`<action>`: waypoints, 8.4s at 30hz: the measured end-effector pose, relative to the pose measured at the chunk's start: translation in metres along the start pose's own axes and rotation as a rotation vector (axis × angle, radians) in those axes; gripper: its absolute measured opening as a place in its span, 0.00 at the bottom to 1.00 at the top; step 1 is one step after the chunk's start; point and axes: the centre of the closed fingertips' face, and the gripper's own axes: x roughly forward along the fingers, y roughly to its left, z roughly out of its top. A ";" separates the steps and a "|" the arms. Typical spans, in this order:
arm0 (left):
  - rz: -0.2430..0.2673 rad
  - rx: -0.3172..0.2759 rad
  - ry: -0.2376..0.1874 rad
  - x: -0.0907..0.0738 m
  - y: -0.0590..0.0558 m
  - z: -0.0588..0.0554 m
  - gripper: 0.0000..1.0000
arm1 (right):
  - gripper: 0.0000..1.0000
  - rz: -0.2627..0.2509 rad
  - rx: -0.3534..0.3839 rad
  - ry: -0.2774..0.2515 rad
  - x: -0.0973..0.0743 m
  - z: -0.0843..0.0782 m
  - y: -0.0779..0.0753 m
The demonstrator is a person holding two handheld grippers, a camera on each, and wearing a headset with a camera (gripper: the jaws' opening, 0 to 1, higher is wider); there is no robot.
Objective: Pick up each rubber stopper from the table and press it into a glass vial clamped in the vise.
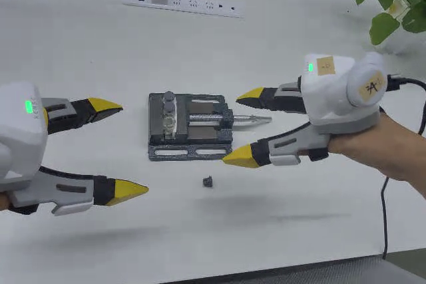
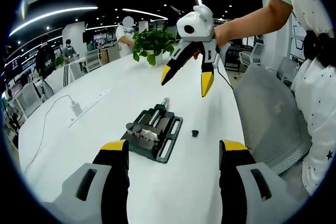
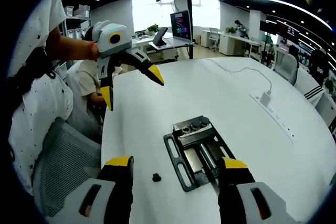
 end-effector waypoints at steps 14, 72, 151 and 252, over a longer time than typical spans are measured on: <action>-0.088 0.085 0.124 0.030 -0.017 -0.010 0.54 | 0.80 -0.021 0.047 -0.057 -0.027 -0.040 0.011; -0.256 0.138 0.314 0.151 -0.052 -0.062 0.05 | 0.77 -0.122 0.181 -0.099 -0.053 -0.084 0.007; -0.128 -0.006 -0.237 0.009 -0.047 0.091 0.03 | 0.08 0.361 -0.096 -0.070 -0.023 0.094 0.076; 0.018 0.008 -0.138 -0.007 -0.022 0.010 0.84 | 0.06 0.252 -0.062 0.024 0.012 0.105 0.045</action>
